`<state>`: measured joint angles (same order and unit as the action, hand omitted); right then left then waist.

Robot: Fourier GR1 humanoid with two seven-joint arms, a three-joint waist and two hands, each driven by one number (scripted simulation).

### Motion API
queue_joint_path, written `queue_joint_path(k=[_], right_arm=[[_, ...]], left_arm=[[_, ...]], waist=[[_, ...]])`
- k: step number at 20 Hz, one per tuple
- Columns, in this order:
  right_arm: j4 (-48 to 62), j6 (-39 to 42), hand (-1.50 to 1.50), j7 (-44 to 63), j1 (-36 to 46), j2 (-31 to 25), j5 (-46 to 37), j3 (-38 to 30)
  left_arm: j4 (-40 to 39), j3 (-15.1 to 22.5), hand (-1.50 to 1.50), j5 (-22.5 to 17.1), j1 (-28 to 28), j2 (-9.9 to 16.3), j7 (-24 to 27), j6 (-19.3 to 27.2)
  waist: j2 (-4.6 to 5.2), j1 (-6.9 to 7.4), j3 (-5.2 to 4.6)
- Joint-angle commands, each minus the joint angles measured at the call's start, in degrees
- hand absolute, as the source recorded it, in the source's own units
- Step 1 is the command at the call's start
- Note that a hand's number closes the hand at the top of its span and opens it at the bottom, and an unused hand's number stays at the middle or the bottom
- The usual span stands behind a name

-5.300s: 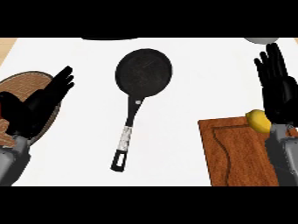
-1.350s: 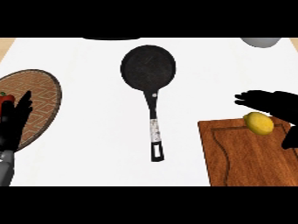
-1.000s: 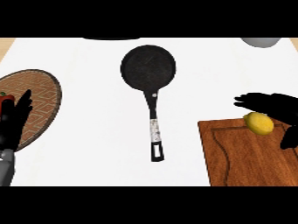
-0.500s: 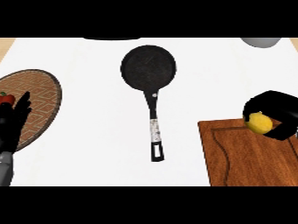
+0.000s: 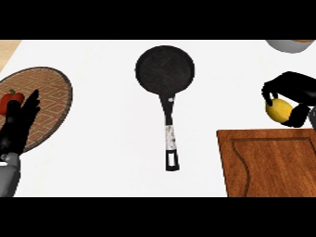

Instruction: Pick the lemon from the cutting board and place it in the pan

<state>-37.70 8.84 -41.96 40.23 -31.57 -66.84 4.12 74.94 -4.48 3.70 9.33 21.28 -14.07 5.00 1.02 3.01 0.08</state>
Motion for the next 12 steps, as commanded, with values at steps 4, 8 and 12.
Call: queue_joint_path(k=[4, 8, 12], right_arm=[[17.72, -3.88, 1.50, 1.92, 11.80, 0.41, -0.41, -4.97], [15.68, -8.21, 1.50, -3.30, 14.69, 1.00, 5.58, -10.57], [15.09, -10.01, 1.50, -11.53, 15.53, 1.83, 13.13, -17.01]], left_arm=[[0.14, 1.33, 0.00, 1.46, 2.11, -1.06, -0.17, 0.45], [-1.58, 0.26, 0.00, 1.40, 1.35, -0.64, 0.42, 0.60], [-2.28, -0.80, 0.00, 1.21, 1.03, -1.03, 0.93, 1.62]], waist=[[0.62, 1.29, 0.16], [0.29, 0.28, 0.12], [-0.01, -0.64, 0.10]])
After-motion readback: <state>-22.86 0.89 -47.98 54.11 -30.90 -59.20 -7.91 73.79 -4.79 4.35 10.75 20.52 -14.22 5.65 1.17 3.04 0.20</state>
